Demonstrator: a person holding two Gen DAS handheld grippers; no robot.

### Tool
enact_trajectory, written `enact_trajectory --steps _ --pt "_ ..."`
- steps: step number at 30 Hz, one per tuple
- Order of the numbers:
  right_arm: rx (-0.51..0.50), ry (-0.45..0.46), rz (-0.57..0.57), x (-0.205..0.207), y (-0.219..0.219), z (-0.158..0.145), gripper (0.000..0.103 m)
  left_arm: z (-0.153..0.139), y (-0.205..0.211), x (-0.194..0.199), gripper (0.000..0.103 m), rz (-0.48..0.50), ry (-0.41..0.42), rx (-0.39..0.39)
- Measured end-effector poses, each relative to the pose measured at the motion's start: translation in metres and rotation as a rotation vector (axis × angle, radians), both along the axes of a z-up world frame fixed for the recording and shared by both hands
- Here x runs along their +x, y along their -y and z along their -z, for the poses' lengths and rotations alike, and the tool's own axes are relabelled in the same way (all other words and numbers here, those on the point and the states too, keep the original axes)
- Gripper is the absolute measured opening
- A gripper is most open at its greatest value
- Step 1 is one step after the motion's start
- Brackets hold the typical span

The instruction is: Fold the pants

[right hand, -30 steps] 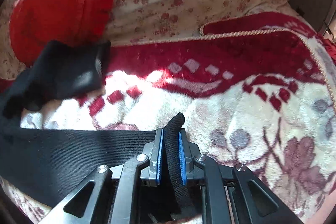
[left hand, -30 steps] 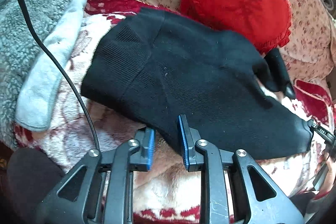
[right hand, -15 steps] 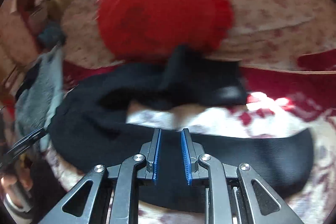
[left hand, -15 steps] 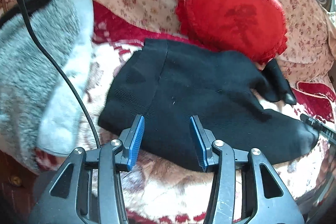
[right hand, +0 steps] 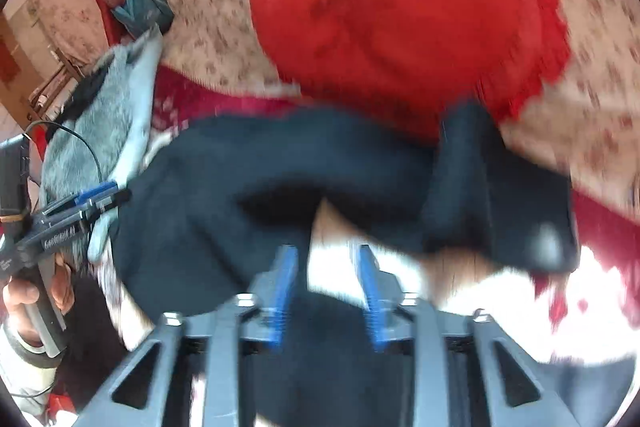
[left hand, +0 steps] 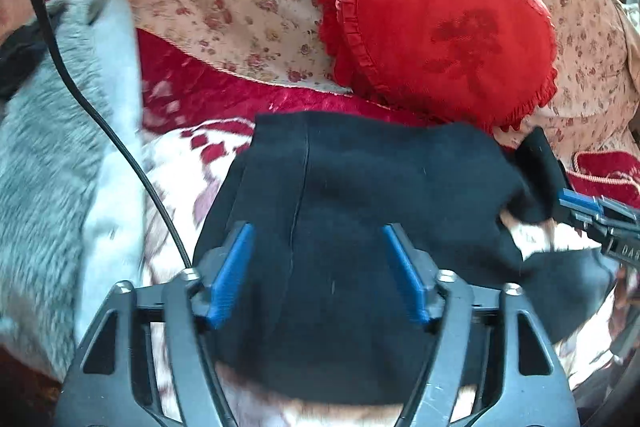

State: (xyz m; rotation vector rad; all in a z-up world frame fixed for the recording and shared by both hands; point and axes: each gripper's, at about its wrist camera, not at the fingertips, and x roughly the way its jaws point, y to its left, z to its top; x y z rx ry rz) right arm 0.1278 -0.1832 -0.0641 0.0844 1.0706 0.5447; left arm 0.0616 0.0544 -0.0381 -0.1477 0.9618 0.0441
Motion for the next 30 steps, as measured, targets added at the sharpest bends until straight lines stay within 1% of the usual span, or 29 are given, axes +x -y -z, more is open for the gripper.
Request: enact_trajectory --steps 1,3,5,6,7,9,10,11,12,13,14,15,16,17,18,20,23,27,30 --pt "0.009 0.007 -0.004 0.011 -0.001 -0.001 0.051 0.004 -0.004 0.012 0.068 -0.001 -0.011 -0.012" --pt "0.007 0.001 -0.02 0.049 -0.009 0.003 0.051 0.014 -0.009 0.03 0.068 -0.002 -0.047 -0.018" --pt "-0.003 -0.021 -0.053 0.081 -0.018 0.012 0.051 0.03 -0.014 0.053 0.068 -0.003 -0.105 -0.037" --pt "-0.018 -0.03 -0.078 0.099 -0.027 0.019 0.051 0.035 -0.015 0.063 0.068 -0.001 -0.119 -0.049" --pt "-0.037 -0.035 -0.096 0.111 -0.024 0.023 0.051 0.04 -0.015 0.072 0.068 -0.005 -0.129 -0.043" --pt "-0.084 -0.046 -0.142 0.133 -0.036 0.034 0.051 0.046 -0.016 0.084 0.069 -0.014 -0.139 -0.015" --pt "-0.112 -0.061 -0.179 0.144 -0.044 0.043 0.051 0.049 -0.018 0.09 0.071 -0.018 -0.146 -0.013" --pt "-0.12 -0.072 -0.202 0.148 -0.047 0.05 0.051 0.053 -0.02 0.094 0.078 -0.022 -0.153 -0.02" --pt "-0.125 -0.095 -0.237 0.155 -0.053 0.06 0.051 0.056 -0.022 0.096 0.081 -0.032 -0.157 -0.026" --pt "-0.124 -0.115 -0.259 0.156 -0.057 0.069 0.051 0.058 -0.026 0.097 0.084 -0.042 -0.148 -0.047" --pt "-0.122 -0.128 -0.269 0.156 -0.058 0.075 0.046 0.059 -0.028 0.098 0.084 -0.041 -0.143 -0.062" --pt "-0.116 -0.13 -0.267 0.157 -0.06 0.079 0.035 0.059 -0.029 0.097 0.084 -0.039 -0.139 -0.071" --pt "-0.096 -0.107 -0.264 0.155 -0.061 0.079 0.028 0.058 -0.03 0.096 0.084 -0.038 -0.137 -0.075" --pt "-0.09 -0.084 -0.267 0.152 -0.062 0.077 0.015 0.056 -0.032 0.095 0.084 -0.042 -0.137 -0.079" --pt "-0.11 -0.048 -0.271 0.145 -0.064 0.074 0.012 0.053 -0.033 0.093 0.084 -0.052 -0.137 -0.081" --pt "-0.135 0.009 -0.275 0.133 -0.067 0.065 0.01 0.046 -0.036 0.086 0.084 -0.071 -0.128 -0.078" --pt "-0.12 0.066 -0.269 0.116 -0.063 0.042 0.009 0.038 -0.039 0.078 0.084 -0.079 -0.122 -0.077" --pt "-0.069 0.089 -0.231 0.099 -0.051 0.017 0.009 0.033 -0.042 0.069 0.084 -0.093 -0.123 -0.112" --pt "-0.082 0.116 -0.223 0.084 -0.051 0.007 0.009 0.028 -0.038 0.063 0.084 -0.09 -0.109 -0.108"
